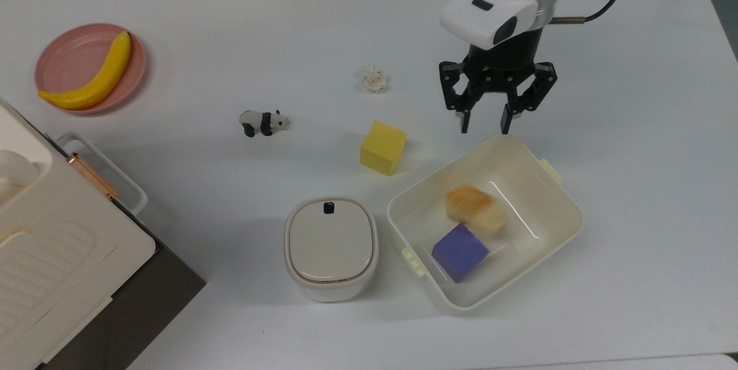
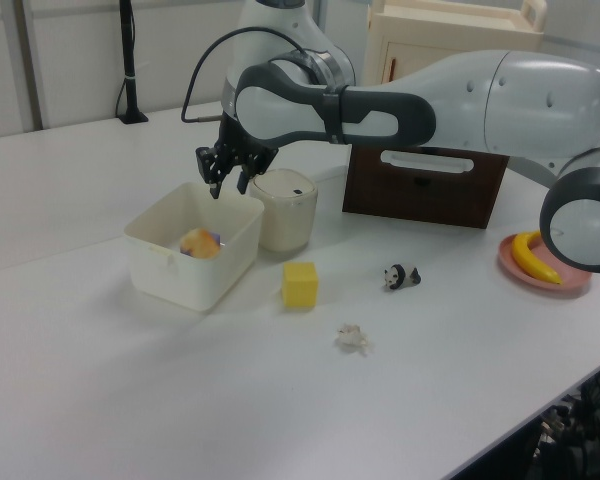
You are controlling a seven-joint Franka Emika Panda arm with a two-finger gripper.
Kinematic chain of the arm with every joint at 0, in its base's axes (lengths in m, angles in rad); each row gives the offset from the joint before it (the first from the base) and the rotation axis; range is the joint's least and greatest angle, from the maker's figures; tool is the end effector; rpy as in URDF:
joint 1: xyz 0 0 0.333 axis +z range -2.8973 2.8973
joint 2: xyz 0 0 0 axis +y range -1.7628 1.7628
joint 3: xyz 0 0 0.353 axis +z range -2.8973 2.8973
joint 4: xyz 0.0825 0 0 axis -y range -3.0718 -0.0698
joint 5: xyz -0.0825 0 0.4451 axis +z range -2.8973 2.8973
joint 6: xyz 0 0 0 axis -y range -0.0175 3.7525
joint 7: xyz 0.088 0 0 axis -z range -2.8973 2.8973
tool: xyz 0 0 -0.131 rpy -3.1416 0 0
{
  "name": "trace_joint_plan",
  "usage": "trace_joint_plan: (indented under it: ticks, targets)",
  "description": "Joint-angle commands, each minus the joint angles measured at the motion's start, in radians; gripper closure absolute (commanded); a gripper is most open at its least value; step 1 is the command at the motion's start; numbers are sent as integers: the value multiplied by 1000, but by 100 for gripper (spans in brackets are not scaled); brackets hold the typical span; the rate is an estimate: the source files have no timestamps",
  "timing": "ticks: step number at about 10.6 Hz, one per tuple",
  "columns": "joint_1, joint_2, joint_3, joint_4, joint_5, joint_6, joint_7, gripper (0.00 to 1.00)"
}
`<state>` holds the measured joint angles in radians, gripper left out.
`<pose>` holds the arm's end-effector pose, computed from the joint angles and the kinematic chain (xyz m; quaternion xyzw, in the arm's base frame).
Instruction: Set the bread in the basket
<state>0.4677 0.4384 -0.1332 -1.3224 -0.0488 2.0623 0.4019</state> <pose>0.7496 0.2783 0.5183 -0.9870 0.0147 -0.1596 0.0081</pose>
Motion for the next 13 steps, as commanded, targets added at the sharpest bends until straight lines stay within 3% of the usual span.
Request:
trace_joint_plan:
  ticks: [1,5,9,13]
  targets:
    - [-35,-21,1,-55,-23,-19,-64,0]
    - [-132,-140,1,-118,-26,-236,-245,0]
    - [-312,-309,17,-184,-14,-425,-285,0]
    - [-396,-388,27,-248,-13,-453,-405,0]
